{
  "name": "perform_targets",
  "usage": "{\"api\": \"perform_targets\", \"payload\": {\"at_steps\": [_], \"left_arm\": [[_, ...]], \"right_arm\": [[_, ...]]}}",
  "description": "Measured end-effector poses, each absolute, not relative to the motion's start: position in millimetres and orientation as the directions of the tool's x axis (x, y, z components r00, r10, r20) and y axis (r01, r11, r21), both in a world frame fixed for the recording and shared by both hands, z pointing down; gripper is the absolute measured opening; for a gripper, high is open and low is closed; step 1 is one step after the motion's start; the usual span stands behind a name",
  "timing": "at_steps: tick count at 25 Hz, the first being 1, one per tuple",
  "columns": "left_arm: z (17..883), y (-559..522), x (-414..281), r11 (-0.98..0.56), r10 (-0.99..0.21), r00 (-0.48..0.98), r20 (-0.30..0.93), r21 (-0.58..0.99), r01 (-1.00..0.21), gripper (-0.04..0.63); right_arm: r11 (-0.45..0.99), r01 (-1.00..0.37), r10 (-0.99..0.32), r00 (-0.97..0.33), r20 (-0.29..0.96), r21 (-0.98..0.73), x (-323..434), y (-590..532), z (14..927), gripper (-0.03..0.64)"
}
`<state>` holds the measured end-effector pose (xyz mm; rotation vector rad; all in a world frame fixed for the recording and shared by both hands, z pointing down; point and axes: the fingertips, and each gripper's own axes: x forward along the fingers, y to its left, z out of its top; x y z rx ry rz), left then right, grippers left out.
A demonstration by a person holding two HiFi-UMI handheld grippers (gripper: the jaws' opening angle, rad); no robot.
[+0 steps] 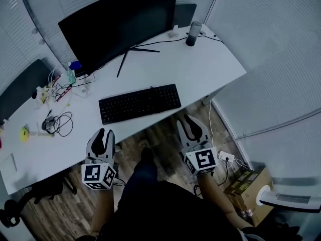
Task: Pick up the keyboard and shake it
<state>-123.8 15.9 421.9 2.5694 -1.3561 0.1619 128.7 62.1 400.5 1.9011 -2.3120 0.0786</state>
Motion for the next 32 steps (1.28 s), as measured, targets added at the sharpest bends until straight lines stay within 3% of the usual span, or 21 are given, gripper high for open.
{"api": "perform_targets", "payload": {"at_steps": [19,27,32], "left_arm": [[566.0,-120.1,-161.1,-0.484,-0.683,0.531,0.502,0.233,-0.843,0.138],[603.0,-138.0,-175.5,-0.428,-0.614,0.537,0.579,0.328,-0.842,0.170],[624.3,-138.1,-176.9,-0.403,-0.546,0.553,0.629,0.381,-0.832,0.212]], "right_arm": [[0.177,-0.982,-0.862,-0.183,0.472,-0.058,178.2,-84.3,551.1,0.101],[0.175,-0.982,-0.801,-0.185,0.570,-0.072,195.4,-95.0,580.6,0.143],[0.146,-0.978,-0.738,-0.207,0.642,-0.147,207.4,-94.9,607.7,0.213]]}}
